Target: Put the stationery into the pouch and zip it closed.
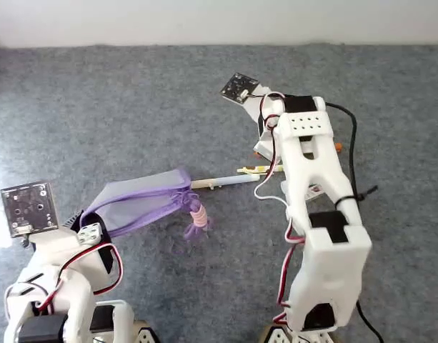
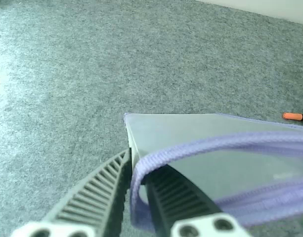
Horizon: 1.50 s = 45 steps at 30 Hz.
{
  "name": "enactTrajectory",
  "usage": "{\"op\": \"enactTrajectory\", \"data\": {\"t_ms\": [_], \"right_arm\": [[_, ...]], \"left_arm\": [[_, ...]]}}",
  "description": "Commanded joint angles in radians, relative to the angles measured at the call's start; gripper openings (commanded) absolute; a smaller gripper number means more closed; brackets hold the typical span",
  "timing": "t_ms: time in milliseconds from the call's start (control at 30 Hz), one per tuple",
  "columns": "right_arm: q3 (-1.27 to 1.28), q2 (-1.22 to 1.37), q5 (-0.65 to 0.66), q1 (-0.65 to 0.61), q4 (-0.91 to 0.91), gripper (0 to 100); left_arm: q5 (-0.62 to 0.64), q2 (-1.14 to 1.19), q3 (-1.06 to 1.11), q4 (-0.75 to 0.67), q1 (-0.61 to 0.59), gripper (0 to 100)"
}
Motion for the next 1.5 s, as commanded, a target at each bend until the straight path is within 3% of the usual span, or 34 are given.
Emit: {"op": "enactTrajectory", "data": {"t_ms": [0, 433, 500, 600, 667, 833, 1133, 1467], "right_arm": [[-0.141, 0.087, 0.015, 0.031, -0.022, 21.3], [-0.571, 0.545, 0.052, 0.001, 0.102, 20.7], [-0.64, 0.587, 0.052, -0.012, 0.137, 16.3], [-0.747, 0.638, 0.052, -0.013, 0.15, 0.5], [-0.824, 0.661, 0.051, -0.004, 0.151, 3.2], [-1.003, 0.673, 0.051, 0.028, 0.176, 0.8], [-1.392, 0.671, 0.021, 0.027, 0.544, 0.8], [-1.352, 0.438, -0.195, 0.03, 0.553, 0.8]], "left_arm": [[0.011, 0.008, -0.007, -0.002, -0.006, 1], [0.011, 0.006, 0.033, -0.008, -0.006, 1], [0.011, 0.006, 0.033, -0.008, -0.006, 1], [0.011, 0.006, 0.033, -0.008, -0.006, 1], [0.011, 0.006, 0.033, -0.008, -0.006, 1], [0.011, 0.006, 0.033, -0.006, -0.006, 1], [0.011, 0.006, 0.033, -0.005, -0.006, 1], [0.011, 0.008, 0.031, -0.018, -0.005, 1]]}}
